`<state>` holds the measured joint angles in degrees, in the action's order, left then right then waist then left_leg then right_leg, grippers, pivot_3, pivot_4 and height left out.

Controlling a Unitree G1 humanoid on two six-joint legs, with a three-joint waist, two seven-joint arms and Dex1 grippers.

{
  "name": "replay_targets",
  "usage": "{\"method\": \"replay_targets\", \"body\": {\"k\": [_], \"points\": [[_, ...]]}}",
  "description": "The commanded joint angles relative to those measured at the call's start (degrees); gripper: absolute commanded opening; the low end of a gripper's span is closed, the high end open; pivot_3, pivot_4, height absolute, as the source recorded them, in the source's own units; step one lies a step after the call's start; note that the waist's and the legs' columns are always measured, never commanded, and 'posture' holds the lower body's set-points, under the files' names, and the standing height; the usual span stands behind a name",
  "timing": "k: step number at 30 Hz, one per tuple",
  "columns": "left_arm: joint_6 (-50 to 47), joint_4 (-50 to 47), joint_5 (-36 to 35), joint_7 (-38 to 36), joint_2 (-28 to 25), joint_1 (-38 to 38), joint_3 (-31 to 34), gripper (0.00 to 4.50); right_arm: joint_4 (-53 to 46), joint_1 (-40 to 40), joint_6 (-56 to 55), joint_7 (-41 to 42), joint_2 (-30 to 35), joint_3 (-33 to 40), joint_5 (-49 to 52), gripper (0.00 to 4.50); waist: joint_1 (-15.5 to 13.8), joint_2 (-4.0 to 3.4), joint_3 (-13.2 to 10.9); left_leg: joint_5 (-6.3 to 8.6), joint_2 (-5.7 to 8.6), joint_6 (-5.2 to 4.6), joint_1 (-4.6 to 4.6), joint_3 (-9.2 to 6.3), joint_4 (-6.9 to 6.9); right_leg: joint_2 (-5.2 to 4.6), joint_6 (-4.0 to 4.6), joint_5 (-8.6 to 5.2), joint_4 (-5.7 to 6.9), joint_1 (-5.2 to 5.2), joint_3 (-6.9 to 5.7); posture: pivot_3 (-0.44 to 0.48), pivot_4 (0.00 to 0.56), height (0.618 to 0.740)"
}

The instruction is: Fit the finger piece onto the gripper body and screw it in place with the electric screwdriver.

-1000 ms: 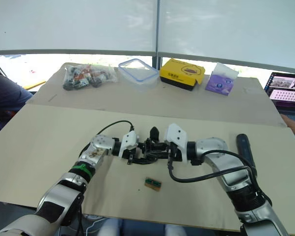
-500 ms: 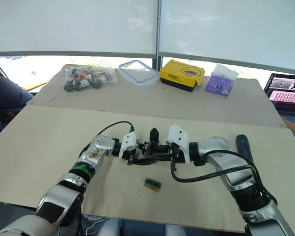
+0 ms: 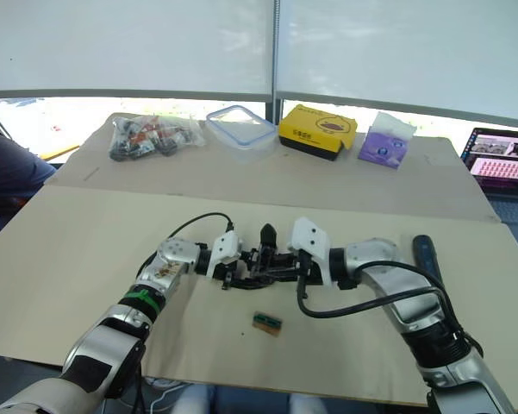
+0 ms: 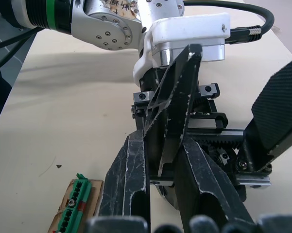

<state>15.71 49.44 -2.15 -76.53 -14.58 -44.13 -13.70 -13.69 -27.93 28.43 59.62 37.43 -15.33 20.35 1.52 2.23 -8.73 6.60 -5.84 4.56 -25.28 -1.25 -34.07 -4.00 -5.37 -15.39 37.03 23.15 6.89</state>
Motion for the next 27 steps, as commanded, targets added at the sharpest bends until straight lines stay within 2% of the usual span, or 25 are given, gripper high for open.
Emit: {"method": "replay_targets", "body": {"k": [1, 27], "points": [[-0.8, -0.9, 1.2, -0.9, -0.1, 1.0, -1.5, 2.27, 0.4, -0.7, 1.6, 0.4, -0.2, -1.5, -1.4, 0.33, 0.0, 0.00, 0.0, 0.00, 0.00, 0.00, 0.00, 0.00, 0.00, 0.00, 0.00, 0.00, 0.00, 0.00, 0.00, 0.000, 0.150, 0.740], [-1.9, -1.8, 1.3, -0.7, 0.0, 1.5, -1.6, 2.27, 0.1, -3.4, 3.2, 2.4, -0.3, -1.3, -2.0, 0.33, 0.2, 0.00, 0.0, 0.00, 0.00, 0.00, -0.02, 0.00, 0.07, -0.01, 0.09, -0.07, -0.02, 0.03, -0.01, 0.000, 0.150, 0.740]]}}
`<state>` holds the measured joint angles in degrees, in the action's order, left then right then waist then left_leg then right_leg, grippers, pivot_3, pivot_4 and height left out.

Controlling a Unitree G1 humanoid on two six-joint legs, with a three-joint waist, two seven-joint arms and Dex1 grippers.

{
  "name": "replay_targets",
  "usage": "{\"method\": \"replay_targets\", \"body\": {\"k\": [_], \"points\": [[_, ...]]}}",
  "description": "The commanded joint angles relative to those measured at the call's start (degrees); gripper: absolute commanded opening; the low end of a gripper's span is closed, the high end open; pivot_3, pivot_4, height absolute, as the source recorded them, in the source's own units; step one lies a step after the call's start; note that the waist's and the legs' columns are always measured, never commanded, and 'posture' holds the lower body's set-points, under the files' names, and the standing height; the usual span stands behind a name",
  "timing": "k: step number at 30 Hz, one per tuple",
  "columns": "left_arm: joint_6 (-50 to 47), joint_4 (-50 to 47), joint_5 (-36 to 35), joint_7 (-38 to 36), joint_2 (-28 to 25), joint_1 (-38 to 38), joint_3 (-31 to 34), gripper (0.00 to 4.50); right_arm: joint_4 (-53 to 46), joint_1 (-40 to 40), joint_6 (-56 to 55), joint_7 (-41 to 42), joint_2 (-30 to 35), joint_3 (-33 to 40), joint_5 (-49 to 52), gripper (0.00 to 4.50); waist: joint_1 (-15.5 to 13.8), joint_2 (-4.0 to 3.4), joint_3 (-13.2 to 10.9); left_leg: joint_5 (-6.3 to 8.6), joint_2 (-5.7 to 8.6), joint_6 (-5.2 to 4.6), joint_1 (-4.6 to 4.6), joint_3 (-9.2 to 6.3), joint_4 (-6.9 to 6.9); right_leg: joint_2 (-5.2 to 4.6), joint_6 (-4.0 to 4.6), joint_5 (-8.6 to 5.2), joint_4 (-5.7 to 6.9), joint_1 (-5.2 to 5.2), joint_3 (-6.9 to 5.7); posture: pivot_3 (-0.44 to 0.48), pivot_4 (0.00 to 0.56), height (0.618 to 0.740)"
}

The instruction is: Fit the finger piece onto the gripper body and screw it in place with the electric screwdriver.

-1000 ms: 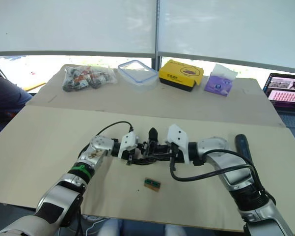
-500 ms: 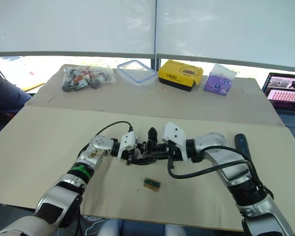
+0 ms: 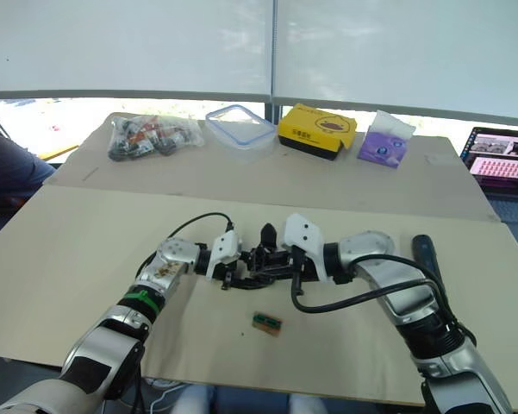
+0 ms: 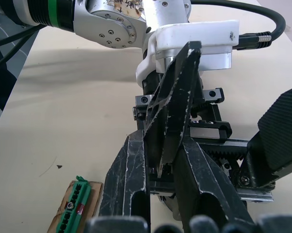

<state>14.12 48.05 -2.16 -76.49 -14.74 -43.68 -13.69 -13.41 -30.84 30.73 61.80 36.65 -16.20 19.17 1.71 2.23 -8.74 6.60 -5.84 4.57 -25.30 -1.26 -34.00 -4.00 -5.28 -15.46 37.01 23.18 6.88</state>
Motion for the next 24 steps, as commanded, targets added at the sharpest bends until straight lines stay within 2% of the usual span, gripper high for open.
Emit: {"method": "replay_targets", "body": {"k": [1, 24], "points": [[-0.3, -0.4, 1.3, -0.7, 0.2, 1.0, -1.6, 2.27, 0.0, -0.4, 0.9, 0.2, 0.5, -0.6, -1.1, 0.33, 0.0, 0.00, 0.0, 0.00, 0.00, 0.00, 0.00, 0.00, 0.00, 0.00, 0.00, 0.00, 0.00, 0.00, 0.00, 0.000, 0.150, 0.740], [-0.5, -0.2, 1.4, -0.6, 0.0, 0.7, -1.6, 2.27, 1.1, -2.1, 2.8, 0.4, 0.9, -3.2, -3.7, 0.33, 0.1, 0.00, 0.0, 0.00, 0.00, 0.00, 0.02, 0.00, 0.01, 0.00, 0.10, -0.06, 0.00, 0.00, 0.00, 0.000, 0.150, 0.740]]}}
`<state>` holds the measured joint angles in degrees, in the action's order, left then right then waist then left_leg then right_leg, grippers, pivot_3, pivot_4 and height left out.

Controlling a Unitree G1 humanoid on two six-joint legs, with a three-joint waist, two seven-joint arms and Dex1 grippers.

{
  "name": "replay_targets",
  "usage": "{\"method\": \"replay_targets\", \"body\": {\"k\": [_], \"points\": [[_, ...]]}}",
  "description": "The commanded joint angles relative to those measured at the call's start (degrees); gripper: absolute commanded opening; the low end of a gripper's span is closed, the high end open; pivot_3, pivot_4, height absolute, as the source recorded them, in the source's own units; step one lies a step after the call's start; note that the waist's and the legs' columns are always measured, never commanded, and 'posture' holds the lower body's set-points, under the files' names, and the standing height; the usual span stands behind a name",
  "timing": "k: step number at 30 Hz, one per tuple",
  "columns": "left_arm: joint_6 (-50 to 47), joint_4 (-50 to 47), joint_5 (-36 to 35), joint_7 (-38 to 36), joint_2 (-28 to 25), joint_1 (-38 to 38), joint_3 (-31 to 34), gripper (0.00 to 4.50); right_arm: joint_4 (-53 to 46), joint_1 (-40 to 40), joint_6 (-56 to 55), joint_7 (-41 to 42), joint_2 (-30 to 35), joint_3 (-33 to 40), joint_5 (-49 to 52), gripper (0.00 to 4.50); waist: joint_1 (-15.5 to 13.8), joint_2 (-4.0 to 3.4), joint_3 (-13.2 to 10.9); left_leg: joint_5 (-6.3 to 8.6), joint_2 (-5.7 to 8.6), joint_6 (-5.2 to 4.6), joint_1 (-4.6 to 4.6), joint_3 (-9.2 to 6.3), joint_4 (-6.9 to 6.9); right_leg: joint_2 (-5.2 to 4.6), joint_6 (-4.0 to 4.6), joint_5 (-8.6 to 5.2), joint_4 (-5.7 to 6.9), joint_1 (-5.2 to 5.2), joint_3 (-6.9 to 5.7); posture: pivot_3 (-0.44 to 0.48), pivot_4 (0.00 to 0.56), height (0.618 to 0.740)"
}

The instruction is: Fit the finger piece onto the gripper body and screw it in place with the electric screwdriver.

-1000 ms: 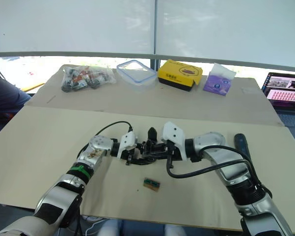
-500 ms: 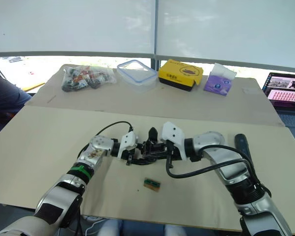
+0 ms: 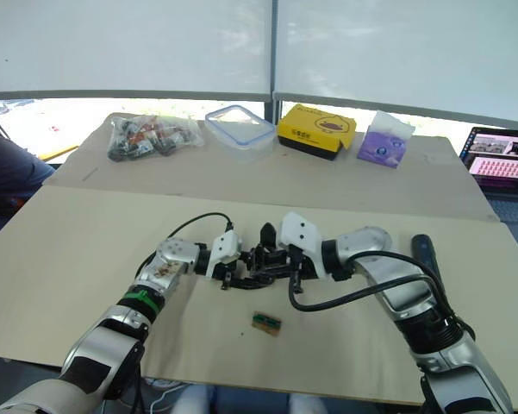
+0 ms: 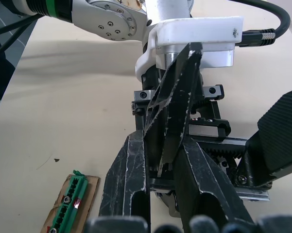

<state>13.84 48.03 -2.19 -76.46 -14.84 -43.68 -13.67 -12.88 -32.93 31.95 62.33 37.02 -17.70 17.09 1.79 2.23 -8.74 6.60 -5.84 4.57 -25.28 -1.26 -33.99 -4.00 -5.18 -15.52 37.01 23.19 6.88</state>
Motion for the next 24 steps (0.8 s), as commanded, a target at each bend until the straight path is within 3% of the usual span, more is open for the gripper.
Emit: {"method": "replay_targets", "body": {"k": [1, 11, 12, 20, 21, 24], "points": [[-0.2, -0.1, 1.4, -0.5, 0.1, 0.7, -1.6, 2.27, 0.5, 0.1, 1.8, -0.1, 0.5, -1.7, -1.6, 0.33, 0.0, 0.00, 0.0, 0.00, 0.00, 0.00, 0.00, 0.00, 0.00, 0.00, 0.00, 0.00, 0.00, 0.00, 0.00, 0.000, 0.150, 0.740], [-0.2, -0.1, 1.5, -0.4, -0.1, 0.7, -1.5, 2.27, -2.3, -0.3, 3.6, 0.2, 0.0, 2.0, 2.1, 0.33, 0.0, 0.00, 0.0, 0.00, 0.00, 0.00, 0.00, 0.00, 0.01, -0.01, 0.15, -0.09, 0.00, 0.01, 0.00, 0.000, 0.150, 0.740], [-0.2, -0.1, 1.5, -0.4, -0.2, 0.7, -1.5, 2.27, -2.3, -0.3, 2.9, 0.0, -0.3, 2.3, 2.2, 1.37, -0.1, 0.01, 0.0, 0.00, 0.00, 0.00, -0.01, 0.00, 0.01, -0.01, 0.15, -0.09, -0.01, 0.01, 0.00, 0.000, 0.150, 0.740], [-0.2, -0.2, 1.4, 0.0, -0.3, 1.2, -1.2, 2.27, -2.7, -0.2, -3.1, -0.1, -2.6, 6.6, 4.6, 4.14, -0.1, 0.01, 0.0, 0.00, 0.00, 0.00, -0.02, 0.01, 0.05, 0.00, 0.13, -0.08, -0.01, 0.05, 0.00, 0.000, 0.150, 0.740], [-0.2, -0.2, 1.4, 0.1, -0.3, 1.2, -1.2, 2.27, -2.7, 0.1, -4.5, -0.2, -2.9, 7.2, 4.5, 4.45, -0.1, 0.01, 0.0, 0.00, 0.00, 0.00, -0.02, 0.01, 0.05, 0.00, 0.11, -0.07, -0.01, 0.04, 0.00, 0.000, 0.150, 0.740], [-0.2, -0.1, 1.1, 0.8, -0.2, 1.4, -0.8, 2.27, -3.4, 1.9, -8.3, 0.3, -3.7, 10.1, 6.5, 4.45, -0.1, 0.01, 0.0, 0.00, 0.00, 0.00, -0.02, 0.00, 0.07, 0.00, 0.05, -0.03, -0.02, 0.05, -0.01, 0.000, 0.150, 0.740]]}}
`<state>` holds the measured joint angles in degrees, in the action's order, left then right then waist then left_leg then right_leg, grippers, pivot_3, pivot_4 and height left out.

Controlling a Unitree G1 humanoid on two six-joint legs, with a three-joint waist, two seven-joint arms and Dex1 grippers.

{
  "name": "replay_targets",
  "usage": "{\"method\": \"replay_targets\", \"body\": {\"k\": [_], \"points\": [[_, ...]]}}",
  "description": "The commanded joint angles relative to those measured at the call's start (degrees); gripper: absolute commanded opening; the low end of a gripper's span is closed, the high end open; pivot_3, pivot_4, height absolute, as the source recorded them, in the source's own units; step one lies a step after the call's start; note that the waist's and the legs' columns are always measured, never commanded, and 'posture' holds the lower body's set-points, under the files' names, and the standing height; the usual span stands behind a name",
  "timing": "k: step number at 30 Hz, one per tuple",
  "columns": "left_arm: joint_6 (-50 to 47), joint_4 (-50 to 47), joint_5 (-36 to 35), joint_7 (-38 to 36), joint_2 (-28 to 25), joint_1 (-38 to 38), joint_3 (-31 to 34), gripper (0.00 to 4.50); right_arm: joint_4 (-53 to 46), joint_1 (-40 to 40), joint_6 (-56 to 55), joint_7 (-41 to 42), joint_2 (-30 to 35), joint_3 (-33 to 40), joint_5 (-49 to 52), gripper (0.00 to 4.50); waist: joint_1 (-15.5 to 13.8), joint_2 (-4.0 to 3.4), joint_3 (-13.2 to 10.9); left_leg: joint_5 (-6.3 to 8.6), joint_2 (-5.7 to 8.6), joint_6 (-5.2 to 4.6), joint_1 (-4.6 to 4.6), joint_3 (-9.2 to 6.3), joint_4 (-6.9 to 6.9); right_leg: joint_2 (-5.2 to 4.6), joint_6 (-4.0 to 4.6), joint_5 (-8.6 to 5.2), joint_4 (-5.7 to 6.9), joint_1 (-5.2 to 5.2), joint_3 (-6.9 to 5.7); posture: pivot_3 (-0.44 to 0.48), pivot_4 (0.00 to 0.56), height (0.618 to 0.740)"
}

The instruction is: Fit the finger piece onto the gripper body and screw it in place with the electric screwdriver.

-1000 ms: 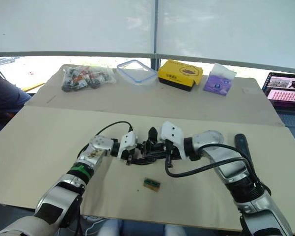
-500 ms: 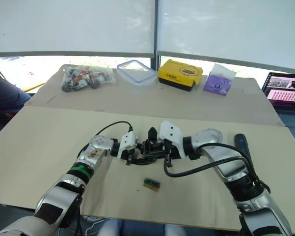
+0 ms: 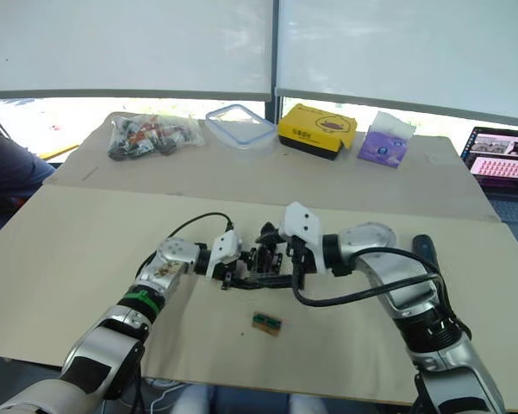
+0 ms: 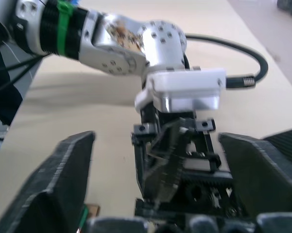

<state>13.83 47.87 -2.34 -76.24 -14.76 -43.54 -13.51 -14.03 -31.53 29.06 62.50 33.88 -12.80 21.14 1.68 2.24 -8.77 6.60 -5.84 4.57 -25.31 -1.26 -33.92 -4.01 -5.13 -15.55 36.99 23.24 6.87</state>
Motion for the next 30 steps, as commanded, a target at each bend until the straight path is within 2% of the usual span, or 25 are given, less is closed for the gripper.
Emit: {"method": "replay_targets", "body": {"k": [1, 2, 4, 7, 11, 14, 18, 22, 24, 30], "points": [[-0.5, 0.0, 1.0, 0.6, -0.2, 1.3, -0.8, 2.27, -2.6, 1.2, -6.0, 0.6, -0.5, 5.9, 3.2, 4.45, 0.0, 0.00, 0.0, 0.00, 0.00, 0.00, 0.00, 0.00, 0.00, 0.01, -0.02, 0.01, 0.00, -0.01, 0.00, 0.000, 0.150, 0.740], [-1.4, -0.1, 0.6, 1.1, 0.0, 1.1, -0.3, 2.27, -3.3, 2.1, -6.6, 0.9, -0.4, 7.4, 4.5, 4.45, 0.0, 0.00, 0.0, 0.00, 0.00, 0.00, 0.00, 0.01, 0.00, 0.00, -0.06, 0.03, 0.00, -0.01, 0.01, 0.000, 0.150, 0.740], [-1.5, -0.4, 0.2, 2.4, 0.3, 0.9, 0.5, 3.27, -4.9, 3.9, -7.6, 1.7, 0.2, 10.0, 6.6, 4.50, -0.2, 0.00, 0.0, 0.00, 0.00, 0.00, 0.00, 0.00, 0.00, 0.01, -0.06, 0.03, -0.02, -0.03, 0.00, 0.000, 0.150, 0.740], [-2.5, -2.0, -0.4, 2.1, 0.1, 1.0, 1.0, 4.48, -8.8, 6.4, -7.2, 1.6, 1.2, 14.0, 10.3, 4.50, -0.4, -0.01, 0.0, 0.00, 0.00, 0.00, -0.01, 0.00, 0.03, 0.00, -0.06, 0.03, -0.07, -0.03, 0.00, 0.000, 0.150, 0.740], [-3.0, -5.0, -1.0, 0.8, -2.4, 2.6, 1.7, 4.48, -14.9, 10.0, -4.3, -0.7, 4.3, 20.4, 15.6, 4.50, -0.2, -0.03, -0.1, 0.00, 0.00, 0.00, 0.00, 0.01, 0.06, 0.00, -0.03, 0.01, -0.08, 0.00, 0.01, 0.000, 0.150, 0.740], [-3.8, -9.4, -2.5, -0.8, -7.2, 6.0, 3.5, 4.48, -17.6, 15.8, -1.6, -4.2, 7.8, 28.8, 18.1, 4.50, 0.1, -0.02, -0.1, 0.00, 0.00, 0.00, 0.01, -0.01, 0.13, 0.00, 0.15, -0.08, -0.10, 0.00, 0.01, 0.000, 0.150, 0.740], [-9.2, -18.2, -9.5, -4.0, -13.3, 12.3, 7.9, 4.48, -17.6, 28.3, -1.5, -7.6, 9.3, 40.5, 16.7, 4.50, 0.4, -0.02, -0.1, 0.00, 0.00, 0.00, 0.01, 0.00, 0.18, -0.04, 0.19, -0.11, -0.14, -0.02, -0.01, 0.000, 0.150, 0.740], [-6.1, -27.4, -14.6, -1.9, -16.2, 18.4, 14.0, 4.48, -16.2, 42.9, -7.2, -10.1, 5.8, 52.2, 11.3, 4.50, -0.2, -0.02, -0.1, 0.01, 0.01, 0.01, 0.00, 0.05, 0.18, -0.14, 0.21, -0.17, -0.20, -0.06, -0.05, 0.000, 0.150, 0.740], [-9.5, -32.8, -18.1, -1.2, -17.1, 21.2, 16.4, 4.48, -15.8, 48.6, -9.6, -13.3, 2.2, 57.1, 9.5, 4.50, -0.7, -0.02, -0.1, 0.01, 0.02, 0.02, -0.02, 0.07, 0.14, -0.18, 0.21, -0.18, -0.24, -0.07, -0.08, 0.000, 0.150, 0.740], [-17.4, -44.4, -24.4, 0.9, -19.6, 25.6, 19.2, 4.48, -16.6, 61.5, -16.1, -17.8, -7.7, 63.2, 7.1, 4.50, -0.6, -0.14, -0.1, 0.30, 0.03, 0.46, 0.04, 0.12, 0.15, -0.24, 0.23, -0.19, -0.26, -0.06, -0.07, 0.000, 0.150, 0.740]]}}
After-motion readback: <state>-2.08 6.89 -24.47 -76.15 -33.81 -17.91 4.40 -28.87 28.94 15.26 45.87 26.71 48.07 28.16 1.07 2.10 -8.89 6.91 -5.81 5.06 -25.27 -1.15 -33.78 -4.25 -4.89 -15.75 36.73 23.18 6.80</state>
